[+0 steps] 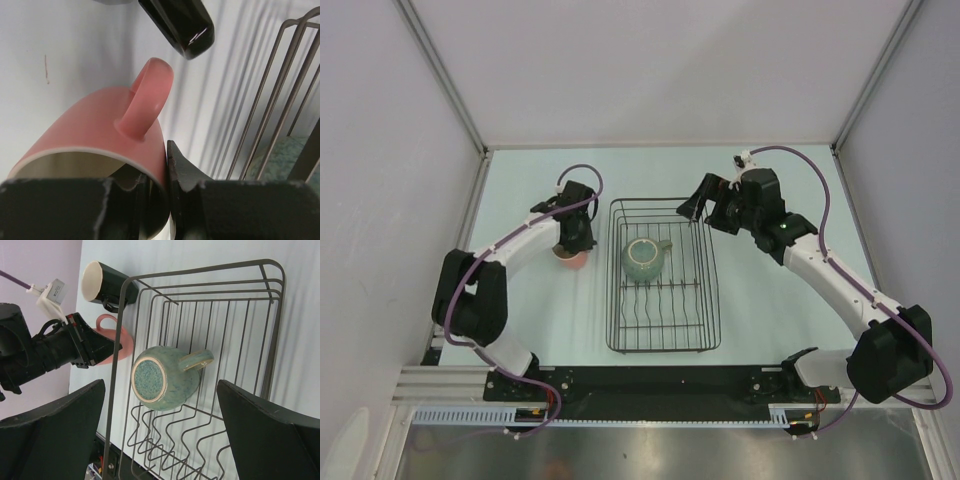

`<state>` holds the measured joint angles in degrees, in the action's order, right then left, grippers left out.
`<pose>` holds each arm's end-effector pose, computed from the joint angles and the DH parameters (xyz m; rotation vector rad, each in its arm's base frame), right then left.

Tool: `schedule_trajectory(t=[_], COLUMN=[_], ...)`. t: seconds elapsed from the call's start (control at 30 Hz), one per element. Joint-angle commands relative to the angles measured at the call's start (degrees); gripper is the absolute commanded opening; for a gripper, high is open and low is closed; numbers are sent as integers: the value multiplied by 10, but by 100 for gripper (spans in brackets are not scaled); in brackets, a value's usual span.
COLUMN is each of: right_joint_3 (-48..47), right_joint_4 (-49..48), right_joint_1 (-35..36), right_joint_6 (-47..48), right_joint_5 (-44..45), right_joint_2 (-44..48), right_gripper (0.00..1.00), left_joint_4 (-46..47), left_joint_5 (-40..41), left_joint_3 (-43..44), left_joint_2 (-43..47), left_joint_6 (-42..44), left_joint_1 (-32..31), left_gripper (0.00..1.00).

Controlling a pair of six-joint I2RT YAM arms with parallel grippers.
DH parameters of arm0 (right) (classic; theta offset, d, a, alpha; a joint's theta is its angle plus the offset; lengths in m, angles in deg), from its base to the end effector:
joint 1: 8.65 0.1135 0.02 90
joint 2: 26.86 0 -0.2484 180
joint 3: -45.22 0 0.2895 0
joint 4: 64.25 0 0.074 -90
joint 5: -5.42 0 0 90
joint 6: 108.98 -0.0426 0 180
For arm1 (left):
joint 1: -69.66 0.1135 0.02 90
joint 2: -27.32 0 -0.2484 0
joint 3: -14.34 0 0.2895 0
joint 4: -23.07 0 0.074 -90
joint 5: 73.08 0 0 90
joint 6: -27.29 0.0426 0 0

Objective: Unload the cups from the dish rack

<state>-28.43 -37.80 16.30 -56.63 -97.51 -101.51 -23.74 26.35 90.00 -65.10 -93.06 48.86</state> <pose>0.3099 0.1547 0.2947 0.0910 2.1608 0.8898 0.3384 -0.1211 0.1743 -0.2723 2.6418 -0.0716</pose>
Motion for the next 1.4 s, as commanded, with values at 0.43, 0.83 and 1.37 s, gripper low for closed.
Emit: schedule_trajectory(t=[0.43, 0.83, 1.37], right_joint_3=[2, 9, 31], right_joint_4=[-11, -24, -30], right_joint_1=[-16, -17, -18], right_joint_6=[9, 4, 0], right_joint_5=[0, -5, -5], right_joint_2=[4, 3, 18], right_gripper=[100, 100, 100], left_joint_4=[-47, -72, -70], left_joint_5=[-1, -18, -30], left_joint_3=[136, 123, 107], left_joint_2=[-72, -72, -75], left_joint_6=[32, 32, 25], left_joint_1=[8, 8, 8], left_gripper=[0, 0, 30])
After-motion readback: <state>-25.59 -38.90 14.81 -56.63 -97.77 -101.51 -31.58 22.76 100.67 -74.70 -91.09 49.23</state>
